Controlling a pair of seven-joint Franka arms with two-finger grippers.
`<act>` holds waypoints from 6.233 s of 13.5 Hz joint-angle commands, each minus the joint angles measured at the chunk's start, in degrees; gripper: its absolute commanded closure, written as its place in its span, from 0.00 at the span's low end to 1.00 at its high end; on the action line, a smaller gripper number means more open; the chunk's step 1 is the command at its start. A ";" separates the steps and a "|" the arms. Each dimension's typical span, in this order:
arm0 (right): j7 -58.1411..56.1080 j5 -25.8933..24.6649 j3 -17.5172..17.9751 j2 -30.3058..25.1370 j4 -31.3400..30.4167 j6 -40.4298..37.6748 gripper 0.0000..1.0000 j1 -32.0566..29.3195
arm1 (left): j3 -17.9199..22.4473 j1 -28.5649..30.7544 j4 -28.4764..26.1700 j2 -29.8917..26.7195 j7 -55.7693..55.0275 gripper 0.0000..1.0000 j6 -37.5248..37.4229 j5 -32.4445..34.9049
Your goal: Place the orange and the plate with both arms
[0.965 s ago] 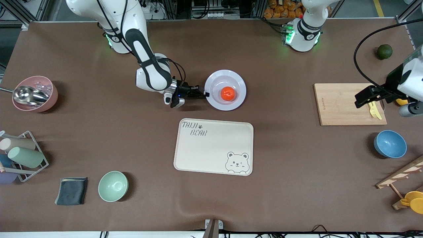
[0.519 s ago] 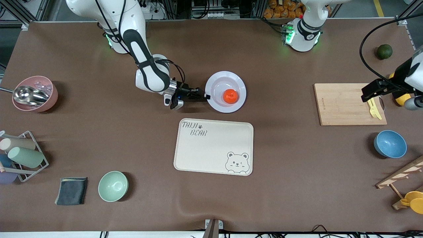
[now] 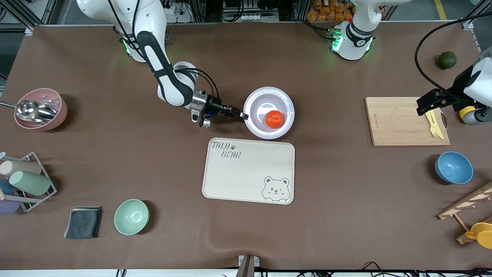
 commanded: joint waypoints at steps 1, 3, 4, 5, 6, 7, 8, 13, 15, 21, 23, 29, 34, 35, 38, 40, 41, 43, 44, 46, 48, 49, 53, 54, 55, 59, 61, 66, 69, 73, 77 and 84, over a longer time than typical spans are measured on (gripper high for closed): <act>1.14 1.67 0.05 -1.63 0.80 0.00 1.00 -0.93 | 0.84 -0.76 -1.45 -1.62 1.04 0.00 0.43 -1.32; 0.87 1.58 -0.13 -1.36 1.76 0.00 1.00 -2.42 | 0.67 -0.85 -1.36 -1.54 1.04 0.00 0.52 -1.32; 0.61 1.58 -0.13 -0.93 3.42 0.17 1.00 -3.56 | 0.67 -0.85 -1.36 -1.45 1.04 0.00 0.52 -1.32; 0.61 1.58 -0.13 0.12 6.22 0.35 1.00 -4.00 | 0.67 -0.85 -1.36 -1.45 1.04 0.00 0.52 -1.32; 0.43 1.58 -0.22 3.00 10.17 0.78 1.00 -4.35 | 0.67 -0.85 -1.28 -1.45 1.04 0.00 0.52 -1.32; 0.17 1.50 -0.30 5.73 13.25 0.70 1.00 -5.92 | 0.67 -0.76 -1.28 -1.45 1.04 0.00 0.52 -1.32; -0.09 0.89 -0.30 7.15 14.94 0.61 1.00 -7.59 | 0.67 -0.76 -1.19 -1.45 1.04 0.00 0.52 -1.32; -4.90 -5.10 -0.31 9.79 15.21 0.09 1.00 -13.06 | 0.67 -0.58 -1.19 -1.54 1.04 0.00 0.52 -1.32; -7.03 -4.83 -0.30 11.72 16.18 0.00 1.00 -13.49 | 0.67 -0.85 -1.19 -1.54 1.04 0.00 0.52 -1.32; -7.92 -4.48 -0.30 14.81 19.78 0.44 1.00 -12.62 | 0.41 -0.94 -1.19 -1.18 1.04 0.00 1.49 -1.32; -8.79 -4.74 -0.30 14.98 19.61 0.35 1.00 -13.41 | 0.23 -0.85 -1.19 -1.18 1.04 0.00 1.49 -1.32; -9.76 -4.48 -0.30 17.79 21.63 0.61 1.00 -12.62 | 0.14 -0.94 -1.10 -1.10 1.04 0.00 1.58 -1.32; -9.76 -4.57 -0.30 18.50 22.25 0.88 0.96 -12.53 | 0.05 -0.76 -1.10 -1.10 0.95 0.00 2.02 -1.24; -9.59 -4.83 -0.30 18.50 22.25 0.88 0.94 -12.62 | 0.05 -0.67 -1.10 -1.10 0.95 0.00 2.02 -1.15; -9.15 -6.67 -0.39 18.50 22.25 1.75 0.83 -12.79 | 0.05 -0.50 -1.01 -1.18 1.13 0.00 1.84 -0.71; -8.53 -10.27 -0.39 18.24 22.25 3.51 0.81 -13.58 | 0.05 -0.32 -1.01 -1.18 1.04 0.00 1.84 -1.06; -8.53 -10.46 -0.39 18.24 22.25 3.60 0.81 -13.67 | 0.14 -0.32 -1.10 -1.36 0.95 0.00 1.58 -1.06; -8.45 -10.72 -0.39 18.15 22.25 3.60 0.80 -13.76 | 0.14 -0.32 -1.10 -1.36 1.04 0.00 1.40 -1.15; -8.44 -10.72 -0.39 18.15 22.25 3.60 0.80 -13.76 | 0.14 -0.32 -1.01 -1.36 1.04 0.00 1.40 -1.06; -8.44 -11.07 -0.39 18.15 22.25 3.60 0.72 -13.85 | 0.14 -0.32 -1.01 -1.36 1.04 0.00 1.40 -1.15; -7.40 -14.04 -0.48 17.89 22.16 3.60 0.71 -14.37 | 0.14 -0.32 -1.01 -1.54 1.04 0.00 1.40 -1.15; -4.95 -17.37 -0.39 17.80 22.16 3.60 0.70 -15.33 | 0.05 -0.32 -1.01 -1.54 1.04 0.00 1.40 -1.15; 1.04 -22.67 -0.39 16.57 21.98 3.51 0.70 -16.22 | 0.05 -0.32 -0.92 -1.45 1.04 0.00 1.40 -1.24; 1.48 -23.37 -0.48 16.39 21.90 3.51 0.70 -16.31 | 0.05 -0.32 -0.92 -1.45 1.04 0.00 1.40 -1.24; 3.31 -25.47 -0.48 16.04 21.90 3.43 0.70 -16.75 | 0.05 -0.32 -0.84 -1.45 1.13 0.00 1.40 -1.24; 22.70 -46.52 -0.39 10.70 22.07 0.37 0.65 -21.39 | 0.14 -0.23 -0.84 -1.62 1.13 0.00 1.40 -1.24; 29.41 -54.72 -0.48 9.28 23.03 -5.86 0.44 -25.17 | 0.14 -0.32 -0.40 -1.62 1.13 0.00 1.40 -1.15; 33.90 -72.48 -0.57 9.27 30.14 -20.45 0.00 -34.23 | 0.05 -0.41 -0.13 -1.54 1.04 0.00 1.31 -1.24; 34.36 -83.11 -0.48 9.62 37.16 -29.85 0.00 -41.33 | 0.05 -0.32 -0.13 -1.80 1.13 0.00 -0.08 -1.24; 34.45 -93.06 -0.39 9.98 44.47 -36.64 0.00 -46.88 | 0.14 -0.23 -0.13 -1.80 1.13 0.00 -0.71 -1.24; 34.62 -103.16 -0.65 9.36 50.44 -41.64 0.00 -48.83 | 0.05 -0.23 0.04 -1.80 1.13 0.00 -0.71 -1.24; 34.45 -124.24 -0.13 0.59 55.03 -50.43 0.00 -47.69 | 0.23 -0.14 0.04 -2.68 1.22 0.00 -0.80 -1.24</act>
